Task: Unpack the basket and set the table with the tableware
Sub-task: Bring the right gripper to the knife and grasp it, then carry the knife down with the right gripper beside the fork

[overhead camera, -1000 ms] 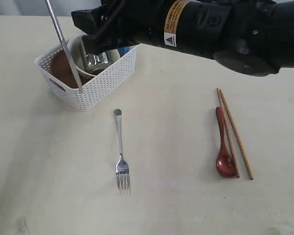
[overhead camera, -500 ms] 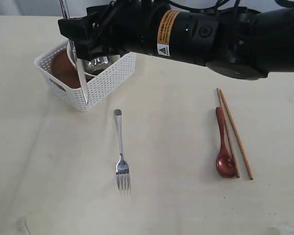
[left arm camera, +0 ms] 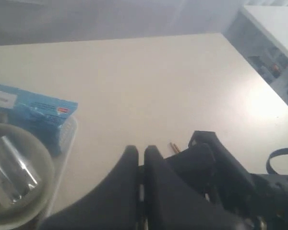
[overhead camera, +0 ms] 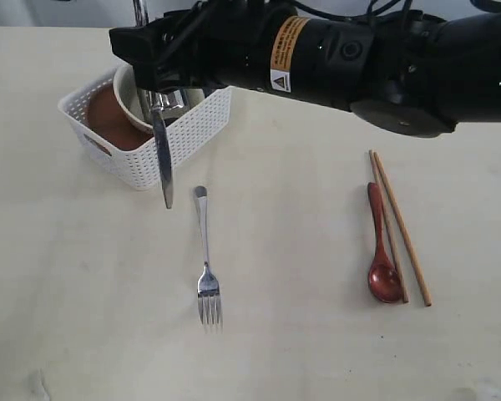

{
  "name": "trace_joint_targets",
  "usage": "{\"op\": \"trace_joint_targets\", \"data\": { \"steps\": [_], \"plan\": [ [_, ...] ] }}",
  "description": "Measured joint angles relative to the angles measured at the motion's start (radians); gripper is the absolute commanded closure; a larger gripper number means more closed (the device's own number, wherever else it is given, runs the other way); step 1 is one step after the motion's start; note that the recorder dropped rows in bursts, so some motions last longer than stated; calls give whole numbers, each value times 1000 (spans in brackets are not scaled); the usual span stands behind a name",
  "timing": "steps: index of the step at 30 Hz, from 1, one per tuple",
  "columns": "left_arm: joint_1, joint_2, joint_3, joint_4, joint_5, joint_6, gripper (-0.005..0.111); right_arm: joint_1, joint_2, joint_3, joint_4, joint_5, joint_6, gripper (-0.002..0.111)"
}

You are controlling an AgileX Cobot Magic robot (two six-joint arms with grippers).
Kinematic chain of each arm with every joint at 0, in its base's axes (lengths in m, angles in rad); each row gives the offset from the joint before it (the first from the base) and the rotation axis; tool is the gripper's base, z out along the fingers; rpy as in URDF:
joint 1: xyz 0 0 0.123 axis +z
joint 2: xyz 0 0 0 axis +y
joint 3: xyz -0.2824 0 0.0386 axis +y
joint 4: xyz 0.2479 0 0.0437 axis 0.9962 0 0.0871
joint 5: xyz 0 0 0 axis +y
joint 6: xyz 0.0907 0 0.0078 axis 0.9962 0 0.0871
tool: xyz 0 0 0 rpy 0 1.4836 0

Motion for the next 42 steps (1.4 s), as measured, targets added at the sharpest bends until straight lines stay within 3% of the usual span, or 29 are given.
{"op": "trace_joint_targets", "data": {
  "steps": [7, 18, 25, 29, 33, 35, 37, 42],
  "plan": [
    [0, 0, 0, -58, 26, 61, 107, 0, 0, 0, 0, 10, 5, 57],
    [0, 0, 0, -62, 28, 96, 107, 0, 0, 0, -75, 9, 140, 107],
    [0, 0, 0, -64, 30, 99, 106, 4, 0, 0, -87, 0, 170, 109],
    [0, 0, 0, -64, 30, 99, 88, 4, 0, 0, -89, -4, 197, 109],
    [0, 0, 0, -70, 25, 99, 57, 4, 2, 0, -87, 20, 236, 109],
    [0, 0, 0, -72, 16, 99, 48, 4, 2, 0, -87, 44, 262, 109],
    [0, 0, 0, -72, -1, 99, 43, 4, 2, 0, -85, 92, 280, 109],
    [0, 0, 0, -43, -54, 99, 43, 4, 2, 0, -43, 311, 296, 109]
  ]
}}
